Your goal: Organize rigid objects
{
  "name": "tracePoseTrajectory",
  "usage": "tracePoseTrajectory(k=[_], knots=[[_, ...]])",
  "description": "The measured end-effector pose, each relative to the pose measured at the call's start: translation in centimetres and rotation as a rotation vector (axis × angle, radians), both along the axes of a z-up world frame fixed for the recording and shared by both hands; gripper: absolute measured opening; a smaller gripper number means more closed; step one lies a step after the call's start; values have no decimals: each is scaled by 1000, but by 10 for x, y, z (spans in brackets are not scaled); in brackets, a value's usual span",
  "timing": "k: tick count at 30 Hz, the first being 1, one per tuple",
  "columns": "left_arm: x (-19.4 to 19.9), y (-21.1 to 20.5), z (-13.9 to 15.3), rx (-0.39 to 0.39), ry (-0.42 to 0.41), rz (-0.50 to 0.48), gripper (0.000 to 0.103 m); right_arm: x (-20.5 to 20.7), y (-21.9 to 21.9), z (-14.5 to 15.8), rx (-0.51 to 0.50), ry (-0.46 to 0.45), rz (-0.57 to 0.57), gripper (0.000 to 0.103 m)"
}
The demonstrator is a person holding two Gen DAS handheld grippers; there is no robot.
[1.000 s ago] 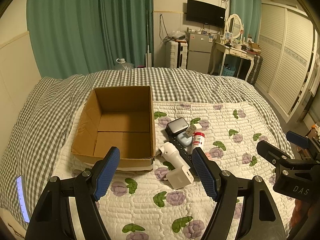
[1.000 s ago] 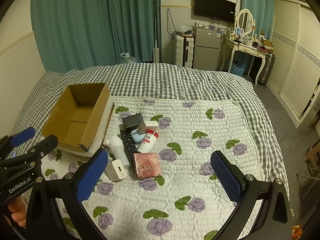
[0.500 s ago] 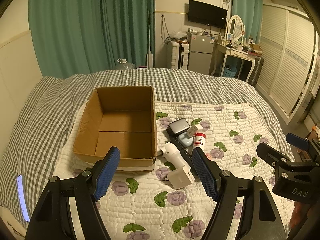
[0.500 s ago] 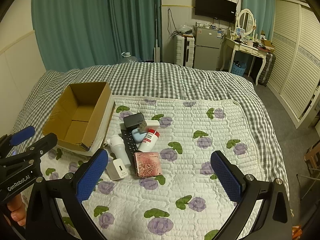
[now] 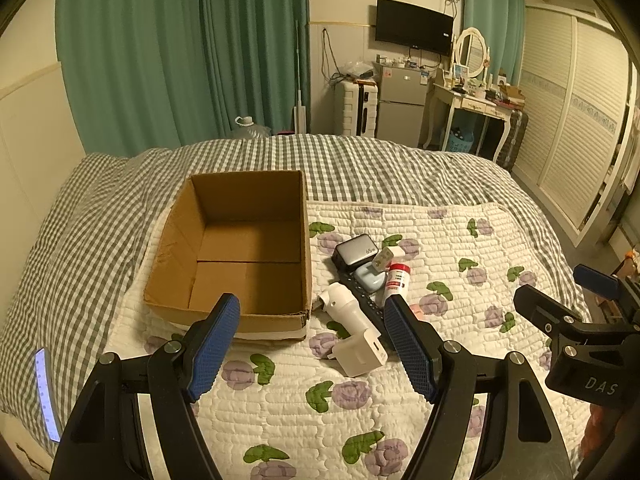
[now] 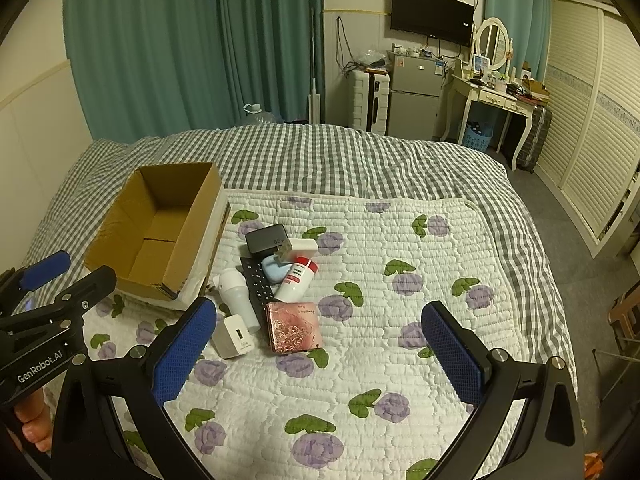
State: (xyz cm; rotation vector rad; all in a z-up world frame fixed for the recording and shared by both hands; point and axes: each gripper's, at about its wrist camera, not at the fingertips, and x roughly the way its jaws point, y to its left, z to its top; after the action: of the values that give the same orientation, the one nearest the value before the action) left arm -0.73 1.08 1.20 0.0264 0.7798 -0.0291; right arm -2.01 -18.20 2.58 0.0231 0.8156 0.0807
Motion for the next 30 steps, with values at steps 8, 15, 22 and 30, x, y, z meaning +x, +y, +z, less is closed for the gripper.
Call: tracePoseTrajectory(k=[8, 15, 22, 30], knots=[[0, -6, 0, 9, -4, -6, 77, 2, -3, -2, 3, 0, 2, 103], [-1, -10, -2, 9, -3, -6, 77, 3, -6, -1, 4, -5, 2, 103], [7, -24, -42, 36, 77, -20, 77, 10, -12, -29, -9, 46, 0, 103], [27, -36, -113, 16, 220, -26, 77, 33, -20, -80, -1, 126, 24, 103]])
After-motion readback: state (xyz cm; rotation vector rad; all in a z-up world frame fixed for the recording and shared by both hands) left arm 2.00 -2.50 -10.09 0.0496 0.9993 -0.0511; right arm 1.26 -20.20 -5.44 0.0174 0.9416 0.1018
